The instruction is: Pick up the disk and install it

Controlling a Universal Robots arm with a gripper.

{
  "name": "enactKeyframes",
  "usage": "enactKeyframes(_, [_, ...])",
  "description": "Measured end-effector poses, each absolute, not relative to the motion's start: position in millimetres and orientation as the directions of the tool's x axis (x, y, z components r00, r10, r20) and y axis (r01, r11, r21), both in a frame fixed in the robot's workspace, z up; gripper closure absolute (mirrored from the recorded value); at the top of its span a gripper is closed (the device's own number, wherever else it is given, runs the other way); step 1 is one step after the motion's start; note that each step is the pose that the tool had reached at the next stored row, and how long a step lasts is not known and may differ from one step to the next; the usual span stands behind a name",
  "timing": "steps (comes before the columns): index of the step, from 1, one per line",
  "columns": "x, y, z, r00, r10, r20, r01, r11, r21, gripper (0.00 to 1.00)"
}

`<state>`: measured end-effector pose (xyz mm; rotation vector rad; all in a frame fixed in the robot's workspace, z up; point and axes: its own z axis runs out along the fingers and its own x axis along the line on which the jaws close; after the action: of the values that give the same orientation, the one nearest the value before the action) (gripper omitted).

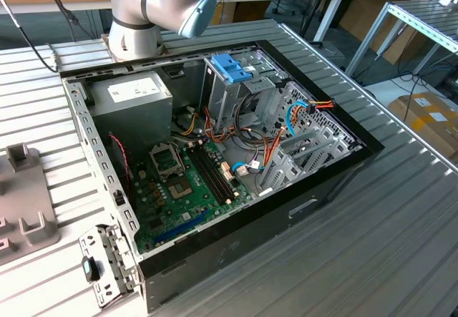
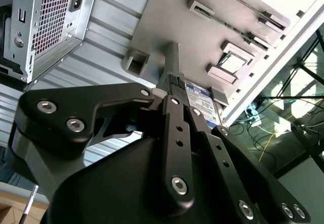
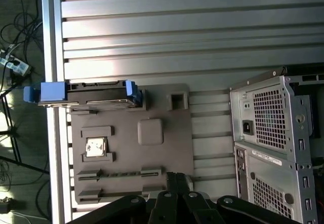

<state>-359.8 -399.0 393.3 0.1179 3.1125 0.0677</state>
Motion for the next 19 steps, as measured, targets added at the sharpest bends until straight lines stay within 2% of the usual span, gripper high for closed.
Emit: enactKeyframes(19, [-369.1,-398.9,393.3,-0.997,0.076,-0.024,0.075,0.996,0.044,0.89])
